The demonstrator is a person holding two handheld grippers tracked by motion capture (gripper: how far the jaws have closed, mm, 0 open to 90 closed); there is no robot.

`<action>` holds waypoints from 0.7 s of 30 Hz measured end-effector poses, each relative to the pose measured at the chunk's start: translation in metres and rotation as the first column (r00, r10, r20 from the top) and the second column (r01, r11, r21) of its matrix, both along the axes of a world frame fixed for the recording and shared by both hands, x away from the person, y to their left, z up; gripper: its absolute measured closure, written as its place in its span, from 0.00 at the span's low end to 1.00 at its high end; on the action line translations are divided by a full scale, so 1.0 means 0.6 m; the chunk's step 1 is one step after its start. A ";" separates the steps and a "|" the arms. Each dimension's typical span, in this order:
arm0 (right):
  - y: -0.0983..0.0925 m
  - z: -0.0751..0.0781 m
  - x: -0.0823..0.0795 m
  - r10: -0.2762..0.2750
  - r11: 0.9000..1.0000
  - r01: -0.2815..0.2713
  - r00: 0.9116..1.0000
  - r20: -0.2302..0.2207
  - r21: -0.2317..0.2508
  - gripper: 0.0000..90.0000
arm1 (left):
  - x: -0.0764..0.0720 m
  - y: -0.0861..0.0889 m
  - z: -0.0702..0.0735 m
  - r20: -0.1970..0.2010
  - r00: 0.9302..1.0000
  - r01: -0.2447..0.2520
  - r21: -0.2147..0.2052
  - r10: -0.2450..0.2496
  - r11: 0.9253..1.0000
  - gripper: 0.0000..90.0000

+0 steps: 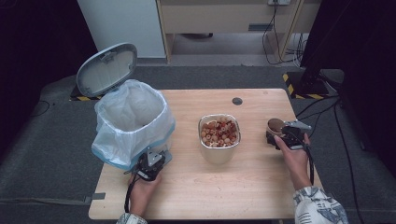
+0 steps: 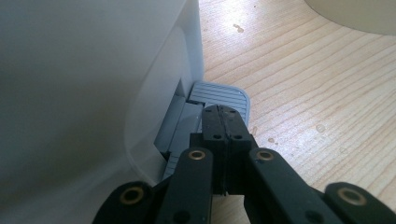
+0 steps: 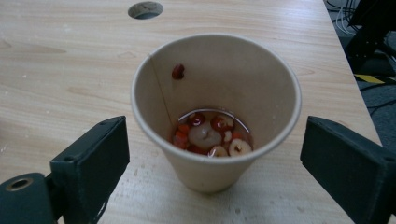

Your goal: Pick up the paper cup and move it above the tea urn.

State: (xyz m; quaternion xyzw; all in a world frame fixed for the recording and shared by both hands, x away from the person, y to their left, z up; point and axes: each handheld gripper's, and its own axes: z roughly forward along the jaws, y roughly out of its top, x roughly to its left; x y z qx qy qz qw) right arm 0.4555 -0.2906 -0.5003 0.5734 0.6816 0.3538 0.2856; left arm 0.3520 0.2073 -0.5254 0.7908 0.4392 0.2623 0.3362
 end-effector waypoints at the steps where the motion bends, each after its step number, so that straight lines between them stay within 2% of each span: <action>1: -0.001 -0.003 0.006 0.004 1.000 -0.004 1.000 0.004 0.011 0.11 | 0.000 0.000 0.000 0.000 1.000 -0.001 0.000 0.001 1.000 0.99; 8: 0.000 -0.019 0.022 0.006 0.999 -0.007 1.000 0.019 0.037 0.18 | 0.000 -0.001 0.000 0.002 1.000 -0.002 -0.005 0.002 1.000 0.99; 10: -0.001 -0.024 0.027 -0.006 0.998 0.005 1.000 0.015 0.055 0.19 | 0.000 -0.001 0.000 0.003 1.000 -0.001 -0.003 0.001 1.000 0.99; 11: -0.005 -0.030 0.031 -0.009 0.997 0.008 1.000 0.013 0.080 0.18 | 0.000 -0.001 -0.001 0.004 1.000 -0.001 -0.003 0.001 1.000 0.99; 14: -0.007 -0.035 0.034 -0.003 0.995 0.001 1.000 0.019 0.099 0.20 | 0.000 -0.002 -0.001 0.004 1.000 -0.002 -0.003 0.002 1.000 0.99; 17: -0.002 -0.037 0.034 0.017 0.996 -0.021 0.999 0.041 0.091 0.29 | 0.000 -0.001 -0.001 0.003 1.000 -0.002 -0.003 0.002 1.000 0.99; 21: 0.000 -0.037 0.034 0.034 0.997 -0.038 0.998 0.052 0.072 0.31 | 0.000 -0.001 -0.001 0.003 1.000 -0.002 -0.004 0.002 1.000 0.99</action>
